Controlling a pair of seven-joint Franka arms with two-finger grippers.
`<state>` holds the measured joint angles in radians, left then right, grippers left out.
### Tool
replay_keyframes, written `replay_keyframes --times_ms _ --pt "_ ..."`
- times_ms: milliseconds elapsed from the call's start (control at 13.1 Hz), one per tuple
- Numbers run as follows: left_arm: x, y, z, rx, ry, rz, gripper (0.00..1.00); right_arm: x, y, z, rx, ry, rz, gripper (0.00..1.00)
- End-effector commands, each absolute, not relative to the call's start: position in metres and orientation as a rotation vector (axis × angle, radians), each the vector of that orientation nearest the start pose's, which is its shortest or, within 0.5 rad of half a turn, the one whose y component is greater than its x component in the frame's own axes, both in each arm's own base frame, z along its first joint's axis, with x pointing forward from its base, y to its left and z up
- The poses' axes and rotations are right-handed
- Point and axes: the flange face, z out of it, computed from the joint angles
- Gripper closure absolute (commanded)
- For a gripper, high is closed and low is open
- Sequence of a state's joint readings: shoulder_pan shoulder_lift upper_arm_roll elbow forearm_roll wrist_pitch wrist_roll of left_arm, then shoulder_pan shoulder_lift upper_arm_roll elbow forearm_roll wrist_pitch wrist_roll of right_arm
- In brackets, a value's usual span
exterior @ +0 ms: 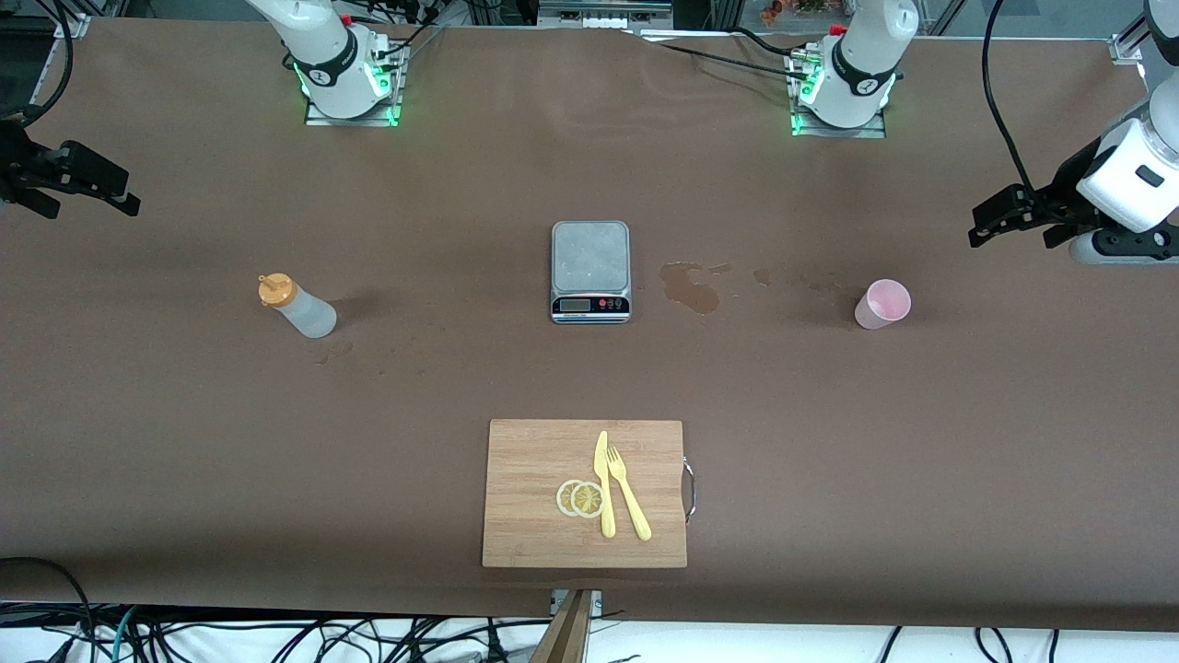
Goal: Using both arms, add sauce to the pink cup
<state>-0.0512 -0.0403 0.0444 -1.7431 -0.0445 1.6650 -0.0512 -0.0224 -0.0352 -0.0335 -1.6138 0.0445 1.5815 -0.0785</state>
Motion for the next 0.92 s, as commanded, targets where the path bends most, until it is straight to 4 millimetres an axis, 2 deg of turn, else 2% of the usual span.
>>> replay_keyframes --times_ms 0,839 --pt "0.5491 -0.0053 0.5774 -3.202 -0.088 0.083 0.0 0.5398 -0.0253 0.6315 -3.087 -0.05 -0.016 0.0" --pt "0.5488 -0.0024 0.5772 -3.206 -0.098 0.088 0.0 0.5393 -0.0258 0.6323 -3.091 -0.067 -0.018 0.0"
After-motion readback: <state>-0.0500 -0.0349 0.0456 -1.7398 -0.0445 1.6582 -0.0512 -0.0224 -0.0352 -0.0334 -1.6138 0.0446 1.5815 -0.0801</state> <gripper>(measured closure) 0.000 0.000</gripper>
